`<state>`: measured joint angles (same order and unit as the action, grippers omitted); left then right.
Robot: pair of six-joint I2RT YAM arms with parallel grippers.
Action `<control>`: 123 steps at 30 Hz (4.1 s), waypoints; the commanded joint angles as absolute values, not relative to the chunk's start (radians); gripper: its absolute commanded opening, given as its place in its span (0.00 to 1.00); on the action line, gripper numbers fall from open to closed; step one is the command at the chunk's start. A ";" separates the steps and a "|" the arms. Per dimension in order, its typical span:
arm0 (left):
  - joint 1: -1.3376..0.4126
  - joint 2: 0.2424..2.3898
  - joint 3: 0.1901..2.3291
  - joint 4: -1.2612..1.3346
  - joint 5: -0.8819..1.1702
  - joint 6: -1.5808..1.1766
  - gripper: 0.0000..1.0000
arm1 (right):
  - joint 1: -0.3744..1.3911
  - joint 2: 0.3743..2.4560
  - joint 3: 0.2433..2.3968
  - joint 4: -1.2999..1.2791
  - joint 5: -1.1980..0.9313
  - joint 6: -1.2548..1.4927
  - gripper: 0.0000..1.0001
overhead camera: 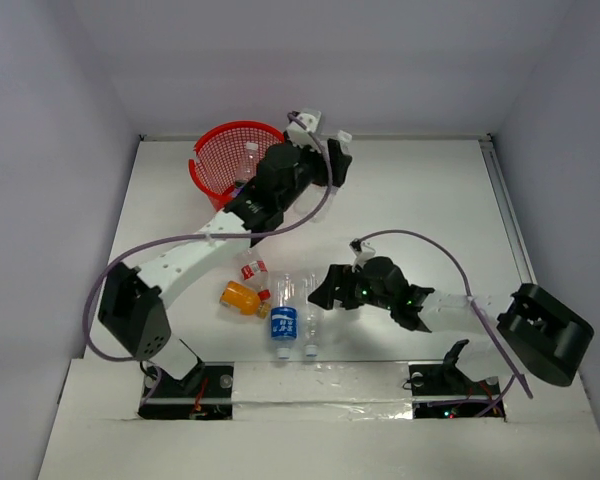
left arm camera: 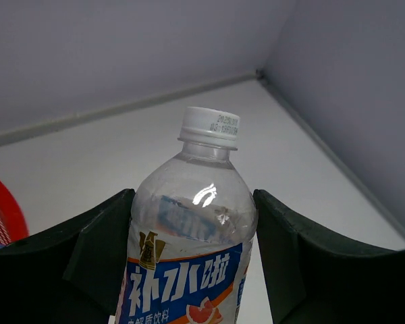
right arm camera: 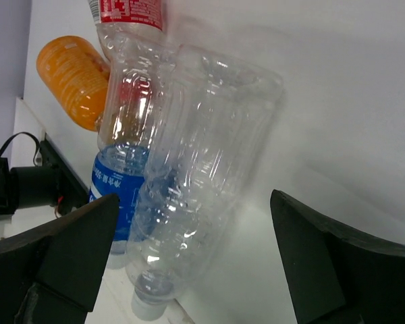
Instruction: Put the plastic bottles in the bin
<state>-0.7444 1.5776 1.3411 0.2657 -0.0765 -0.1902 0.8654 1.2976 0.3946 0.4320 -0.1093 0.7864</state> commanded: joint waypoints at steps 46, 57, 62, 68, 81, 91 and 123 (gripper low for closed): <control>-0.183 1.630 1.374 0.442 -0.172 -0.181 0.37 | 0.874 1.026 0.502 0.262 0.235 0.753 0.46; -0.183 1.710 1.322 0.492 -0.183 -0.103 0.51 | 0.874 0.844 0.600 0.124 0.316 0.680 0.46; -0.183 1.703 1.301 0.497 -0.176 -0.098 0.69 | 0.874 0.862 0.667 0.120 0.330 0.654 0.46; -0.183 1.632 1.299 0.488 -0.140 -0.141 0.86 | 0.874 0.952 0.822 0.161 0.338 0.600 0.46; -0.183 1.306 1.175 0.534 0.046 -0.411 0.76 | 0.874 1.263 1.179 0.302 0.471 0.301 0.46; -0.183 0.792 0.855 0.330 0.169 -0.562 0.68 | 0.874 1.664 1.685 0.324 0.567 0.040 0.46; -0.192 0.440 0.658 0.169 0.117 -0.448 0.67 | 0.864 2.209 1.990 0.357 0.624 -0.144 0.52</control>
